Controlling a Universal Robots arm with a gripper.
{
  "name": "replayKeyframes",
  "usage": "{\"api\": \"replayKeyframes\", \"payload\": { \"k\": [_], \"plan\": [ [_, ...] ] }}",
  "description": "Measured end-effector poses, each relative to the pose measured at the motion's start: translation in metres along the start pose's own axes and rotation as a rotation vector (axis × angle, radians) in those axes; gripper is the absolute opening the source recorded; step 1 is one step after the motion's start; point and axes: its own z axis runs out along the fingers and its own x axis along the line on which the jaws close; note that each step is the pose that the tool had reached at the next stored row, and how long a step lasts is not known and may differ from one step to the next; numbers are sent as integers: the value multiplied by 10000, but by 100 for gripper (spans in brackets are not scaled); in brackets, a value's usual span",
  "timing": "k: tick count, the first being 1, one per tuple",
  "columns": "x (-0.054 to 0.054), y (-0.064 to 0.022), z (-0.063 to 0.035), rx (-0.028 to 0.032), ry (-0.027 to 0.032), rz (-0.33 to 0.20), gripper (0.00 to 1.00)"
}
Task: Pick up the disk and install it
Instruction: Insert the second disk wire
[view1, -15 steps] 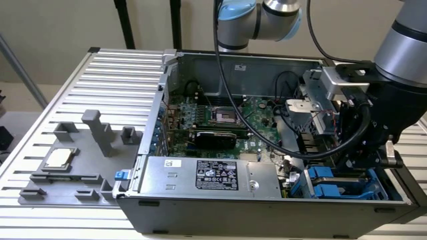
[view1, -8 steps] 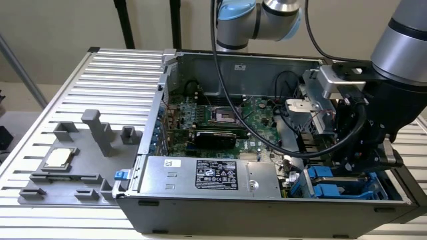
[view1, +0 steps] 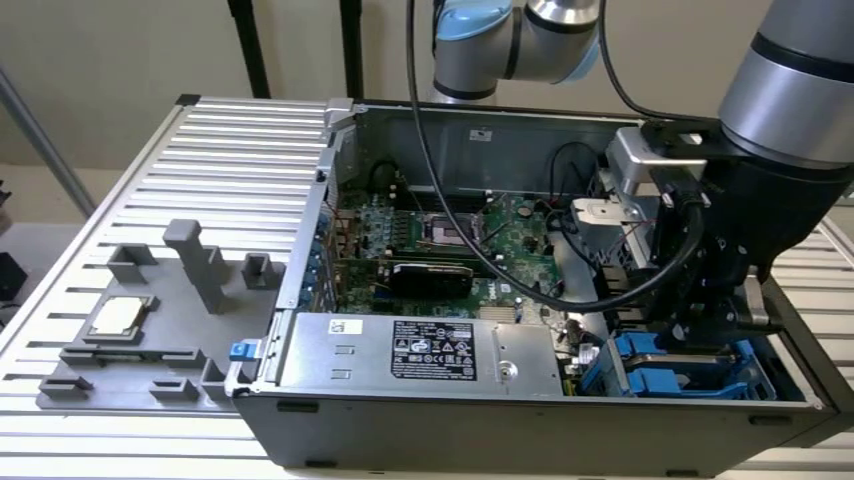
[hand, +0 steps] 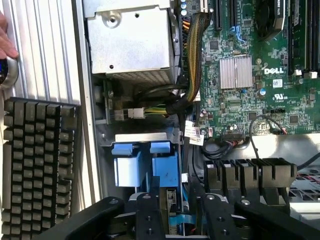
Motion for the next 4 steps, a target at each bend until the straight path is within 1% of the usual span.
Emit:
{"api": "replayKeyframes", "payload": {
  "k": [4],
  "plan": [
    [0,0,-1,0,1,0,36]
  ]
}}
